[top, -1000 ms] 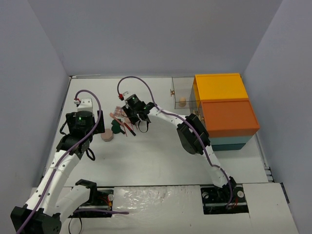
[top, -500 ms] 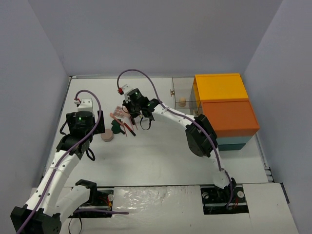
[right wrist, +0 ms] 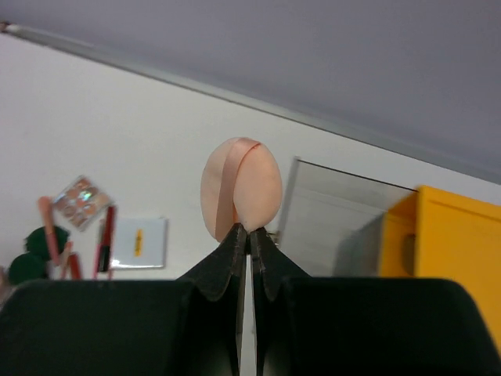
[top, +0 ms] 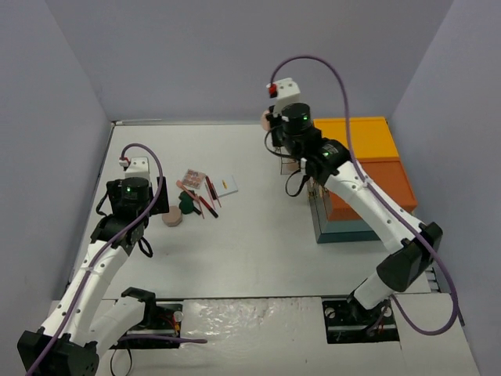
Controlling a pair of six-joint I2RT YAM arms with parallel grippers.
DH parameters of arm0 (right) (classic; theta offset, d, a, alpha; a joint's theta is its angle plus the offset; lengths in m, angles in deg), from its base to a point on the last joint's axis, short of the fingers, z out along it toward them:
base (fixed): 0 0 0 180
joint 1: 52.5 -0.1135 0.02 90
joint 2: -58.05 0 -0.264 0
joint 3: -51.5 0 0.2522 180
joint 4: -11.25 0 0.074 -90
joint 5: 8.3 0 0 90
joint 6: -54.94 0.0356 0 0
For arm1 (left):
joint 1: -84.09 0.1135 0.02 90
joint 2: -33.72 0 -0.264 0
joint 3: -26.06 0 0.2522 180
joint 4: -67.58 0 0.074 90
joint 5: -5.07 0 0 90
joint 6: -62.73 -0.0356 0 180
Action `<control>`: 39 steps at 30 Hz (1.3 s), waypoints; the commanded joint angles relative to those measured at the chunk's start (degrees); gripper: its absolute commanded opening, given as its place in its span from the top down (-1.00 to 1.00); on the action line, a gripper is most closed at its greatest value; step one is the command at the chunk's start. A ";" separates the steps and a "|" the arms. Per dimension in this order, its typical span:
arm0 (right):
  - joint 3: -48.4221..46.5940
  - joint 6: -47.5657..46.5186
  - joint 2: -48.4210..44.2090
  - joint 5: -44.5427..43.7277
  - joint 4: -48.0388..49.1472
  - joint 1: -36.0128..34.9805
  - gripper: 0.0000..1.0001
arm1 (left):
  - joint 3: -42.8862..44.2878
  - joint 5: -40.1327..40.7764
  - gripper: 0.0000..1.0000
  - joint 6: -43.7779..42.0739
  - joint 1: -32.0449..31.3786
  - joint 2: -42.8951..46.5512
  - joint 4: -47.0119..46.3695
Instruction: Organize the makeup
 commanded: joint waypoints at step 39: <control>-20.07 -2.81 30.81 26.81 -1.01 -13.68 -0.04 | 0.66 3.36 -0.94 1.86 -0.43 5.34 -1.44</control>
